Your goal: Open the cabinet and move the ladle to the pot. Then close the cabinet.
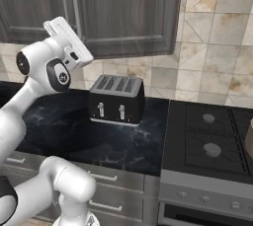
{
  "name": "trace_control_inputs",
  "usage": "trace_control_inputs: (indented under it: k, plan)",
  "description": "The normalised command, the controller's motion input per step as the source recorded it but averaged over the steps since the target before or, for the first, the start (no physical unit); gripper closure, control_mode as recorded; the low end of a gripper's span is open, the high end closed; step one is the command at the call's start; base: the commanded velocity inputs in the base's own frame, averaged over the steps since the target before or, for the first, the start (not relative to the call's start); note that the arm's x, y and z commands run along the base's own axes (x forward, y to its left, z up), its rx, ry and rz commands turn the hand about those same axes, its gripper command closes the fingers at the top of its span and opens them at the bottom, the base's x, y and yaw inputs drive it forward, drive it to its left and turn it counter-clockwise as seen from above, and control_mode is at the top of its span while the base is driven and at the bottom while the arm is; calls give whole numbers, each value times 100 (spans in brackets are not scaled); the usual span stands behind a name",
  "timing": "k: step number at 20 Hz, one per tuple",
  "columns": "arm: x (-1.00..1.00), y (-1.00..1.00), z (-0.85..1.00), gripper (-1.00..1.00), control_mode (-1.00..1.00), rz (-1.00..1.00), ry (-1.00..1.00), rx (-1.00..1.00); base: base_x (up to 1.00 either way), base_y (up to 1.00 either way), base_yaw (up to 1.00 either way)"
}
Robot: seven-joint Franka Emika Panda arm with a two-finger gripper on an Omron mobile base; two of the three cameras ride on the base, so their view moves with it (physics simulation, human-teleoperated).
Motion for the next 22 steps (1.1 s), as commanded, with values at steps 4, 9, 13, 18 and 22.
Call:
trace_control_inputs:
  k: [4,9,13,18,22]
  plan:
    - [-100,-100,42,100,-100,-6,12,36,0,0,0]
    - [-85,-100,20,100,-100,-2,6,34,0,0,0]
    - [-64,-100,1,100,-100,0,-1,31,0,0,0]
    - [-49,-100,0,100,-100,0,-11,30,0,0,0]
    - [-25,-100,0,100,-100,0,-12,29,0,0,0]
